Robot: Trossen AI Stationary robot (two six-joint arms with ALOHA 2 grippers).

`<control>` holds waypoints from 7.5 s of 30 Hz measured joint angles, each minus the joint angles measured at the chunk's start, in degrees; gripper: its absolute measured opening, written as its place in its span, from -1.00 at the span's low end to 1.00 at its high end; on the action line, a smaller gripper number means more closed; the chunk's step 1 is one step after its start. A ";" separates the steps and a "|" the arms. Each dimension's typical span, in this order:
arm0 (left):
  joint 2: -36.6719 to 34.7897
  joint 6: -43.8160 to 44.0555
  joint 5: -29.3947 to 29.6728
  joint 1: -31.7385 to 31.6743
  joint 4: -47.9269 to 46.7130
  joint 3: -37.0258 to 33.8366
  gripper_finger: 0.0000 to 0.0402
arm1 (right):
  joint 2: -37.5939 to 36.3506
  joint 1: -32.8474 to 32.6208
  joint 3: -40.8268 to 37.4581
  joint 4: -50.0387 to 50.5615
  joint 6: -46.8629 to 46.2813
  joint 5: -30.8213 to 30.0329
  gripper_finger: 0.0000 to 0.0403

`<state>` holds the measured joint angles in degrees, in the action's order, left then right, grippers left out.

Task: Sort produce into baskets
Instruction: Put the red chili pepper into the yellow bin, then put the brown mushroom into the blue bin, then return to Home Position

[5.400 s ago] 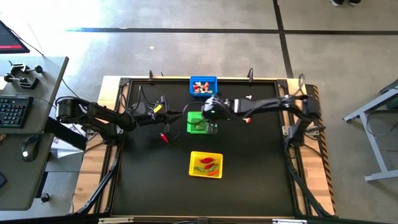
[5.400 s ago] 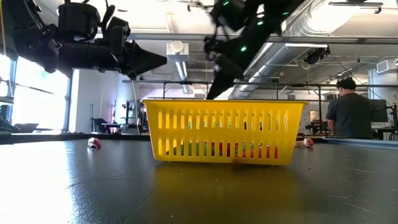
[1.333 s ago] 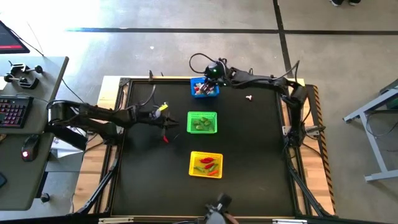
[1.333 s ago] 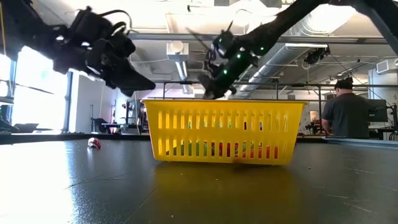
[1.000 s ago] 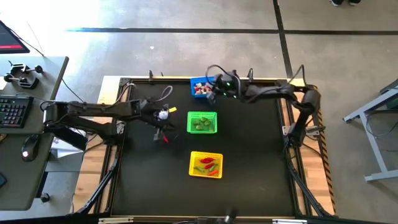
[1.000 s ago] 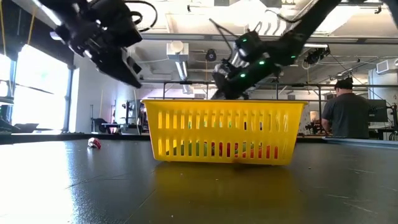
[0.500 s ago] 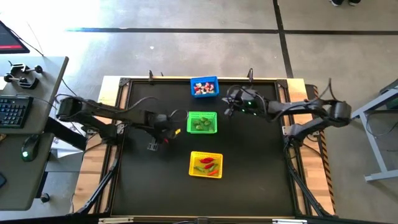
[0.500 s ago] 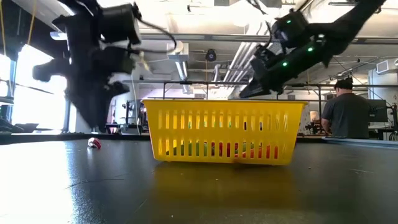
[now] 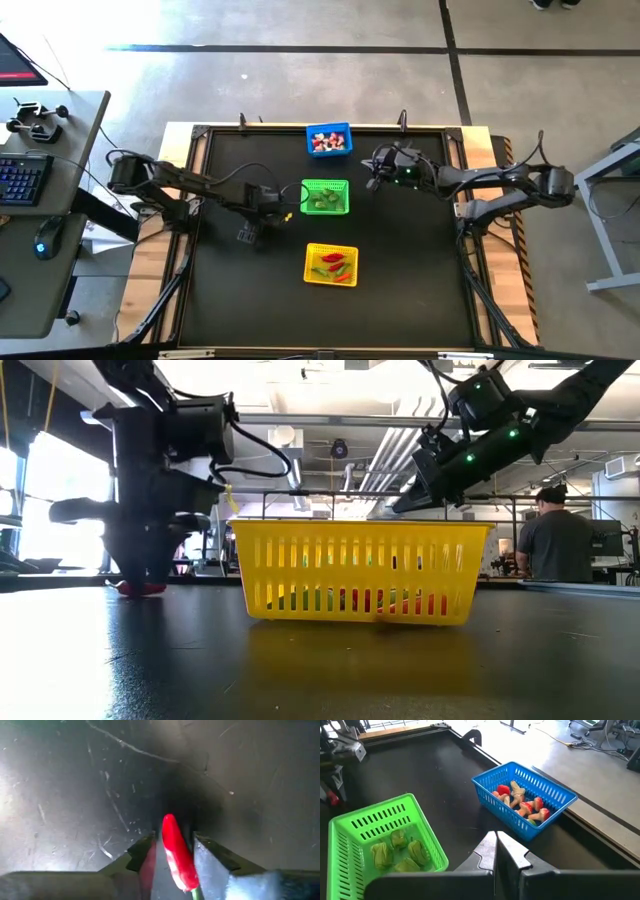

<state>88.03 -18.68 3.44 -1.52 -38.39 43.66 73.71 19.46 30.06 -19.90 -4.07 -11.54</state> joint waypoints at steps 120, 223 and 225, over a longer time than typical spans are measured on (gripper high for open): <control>-18.35 33.62 -22.13 -27.20 109.00 -35.71 -0.22 | 33.56 7.91 38.04 23.05 -4.04 -5.41 -0.95; -87.89 24.55 5.53 -31.08 42.11 -42.81 -1.00 | -70.55 2.56 -29.51 17.06 1.50 -2.66 -1.00; -87.88 24.50 6.46 -31.08 40.99 -42.81 -1.00 | -70.11 2.67 -29.51 16.91 1.52 -3.66 -1.00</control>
<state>0.15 5.82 9.90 -32.60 2.60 0.85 3.60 22.13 0.56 -2.98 -2.55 -15.20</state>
